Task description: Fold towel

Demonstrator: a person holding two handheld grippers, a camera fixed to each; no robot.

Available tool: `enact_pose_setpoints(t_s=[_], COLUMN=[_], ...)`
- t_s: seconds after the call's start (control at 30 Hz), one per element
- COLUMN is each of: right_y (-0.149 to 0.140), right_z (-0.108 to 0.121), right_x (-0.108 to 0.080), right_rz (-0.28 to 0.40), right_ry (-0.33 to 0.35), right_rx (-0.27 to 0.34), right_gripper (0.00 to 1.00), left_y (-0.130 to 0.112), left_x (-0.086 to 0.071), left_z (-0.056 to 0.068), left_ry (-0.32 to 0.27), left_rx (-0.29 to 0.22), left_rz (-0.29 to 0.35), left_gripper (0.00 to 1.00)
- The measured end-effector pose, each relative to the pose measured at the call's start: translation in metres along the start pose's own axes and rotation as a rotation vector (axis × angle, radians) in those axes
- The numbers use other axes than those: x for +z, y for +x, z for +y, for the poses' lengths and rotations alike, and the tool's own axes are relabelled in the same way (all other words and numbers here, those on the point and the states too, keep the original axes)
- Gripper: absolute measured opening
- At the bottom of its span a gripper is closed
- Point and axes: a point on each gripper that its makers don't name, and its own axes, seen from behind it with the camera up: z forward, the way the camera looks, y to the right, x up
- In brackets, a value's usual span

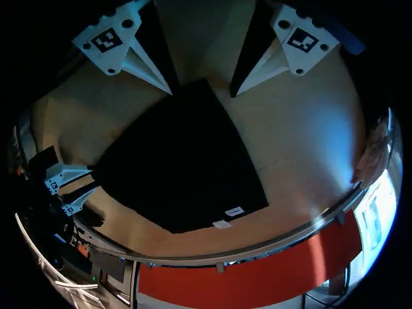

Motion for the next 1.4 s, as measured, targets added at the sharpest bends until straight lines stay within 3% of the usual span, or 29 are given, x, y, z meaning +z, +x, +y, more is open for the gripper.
enact_pose_setpoints(t_s=[0.33, 0.47, 0.67, 1.03, 1.4], right_y=[0.002, 0.002, 0.008, 0.023, 0.057], right_z=[-0.003, -0.002, -0.002, 0.000, 0.002], right_x=[0.001, 0.002, 0.001, -0.010, -0.039], right_rz=[-0.006, -0.009, 0.003, 0.028, 0.077], right_ry=[0.004, -0.002, -0.009, -0.013, -0.012], right_rx=[0.004, 0.003, 0.017, 0.022, 0.006], right_gripper=[0.26, 0.16, 0.14, 0.14, 0.14], left_y=[0.001, 0.001, 0.002, 0.010, 0.037], left_x=[-0.001, 0.000, 0.000, -0.011, -0.043], left_z=[0.004, 0.006, 0.008, 0.010, 0.010], left_ry=[0.005, 0.006, 0.015, 0.018, 0.032], left_rx=[-0.004, 0.000, -0.007, -0.044, -0.068], left_rz=[-0.004, -0.009, -0.017, -0.012, 0.027], left_gripper=[0.48, 0.28, 0.12, 0.12, 0.12])
